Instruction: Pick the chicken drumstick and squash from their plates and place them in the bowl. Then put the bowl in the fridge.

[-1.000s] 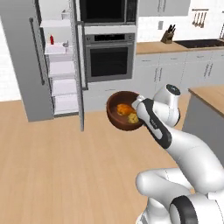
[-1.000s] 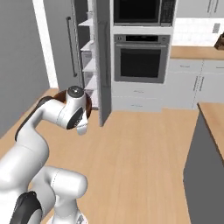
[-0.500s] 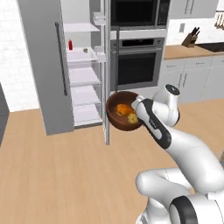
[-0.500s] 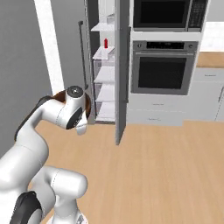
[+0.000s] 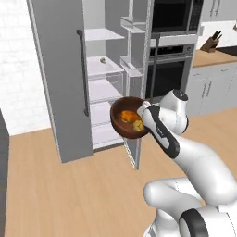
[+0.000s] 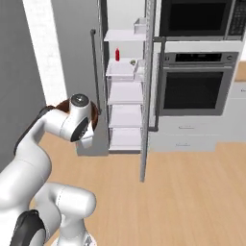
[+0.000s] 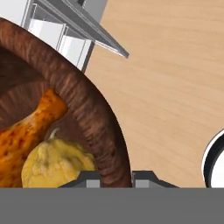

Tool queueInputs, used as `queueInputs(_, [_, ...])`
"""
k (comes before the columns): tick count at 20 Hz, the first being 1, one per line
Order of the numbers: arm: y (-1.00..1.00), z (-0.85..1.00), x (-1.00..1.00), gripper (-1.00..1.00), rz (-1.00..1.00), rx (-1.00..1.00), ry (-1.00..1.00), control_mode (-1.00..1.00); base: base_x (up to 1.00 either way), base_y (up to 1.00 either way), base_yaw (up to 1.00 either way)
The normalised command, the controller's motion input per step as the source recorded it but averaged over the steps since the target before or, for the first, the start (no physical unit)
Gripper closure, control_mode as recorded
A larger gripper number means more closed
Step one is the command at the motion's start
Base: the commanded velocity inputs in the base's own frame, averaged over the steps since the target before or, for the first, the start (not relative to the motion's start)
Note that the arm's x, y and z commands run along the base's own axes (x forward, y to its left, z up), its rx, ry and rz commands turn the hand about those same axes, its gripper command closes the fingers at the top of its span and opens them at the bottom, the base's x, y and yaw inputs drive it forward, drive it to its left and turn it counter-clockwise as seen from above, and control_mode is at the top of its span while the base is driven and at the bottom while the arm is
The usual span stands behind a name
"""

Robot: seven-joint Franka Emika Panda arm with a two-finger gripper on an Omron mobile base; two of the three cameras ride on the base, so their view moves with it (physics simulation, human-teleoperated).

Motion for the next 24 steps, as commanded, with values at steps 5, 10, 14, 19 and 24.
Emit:
queueInputs(5, [0.00,0.00,0.00,1.00,0.00,0.00,0.00,1.00,1.00,0.61,-0.35])
queueInputs(10, [0.00,0.00,0.00,1.00,0.00,0.00,0.00,1.00,1.00,0.63,-0.35])
queueInputs(14, [0.00,0.00,0.00,1.00,0.00,0.00,0.00,1.00,1.00,0.99,-0.30])
queueInputs(19, [0.00,0.00,0.00,1.00,0.00,0.00,0.00,1.00,1.00,0.65,-0.31])
queueInputs(24, [0.00,0.00,0.00,1.00,0.00,0.00,0.00,1.00,0.89,0.12,-0.22])
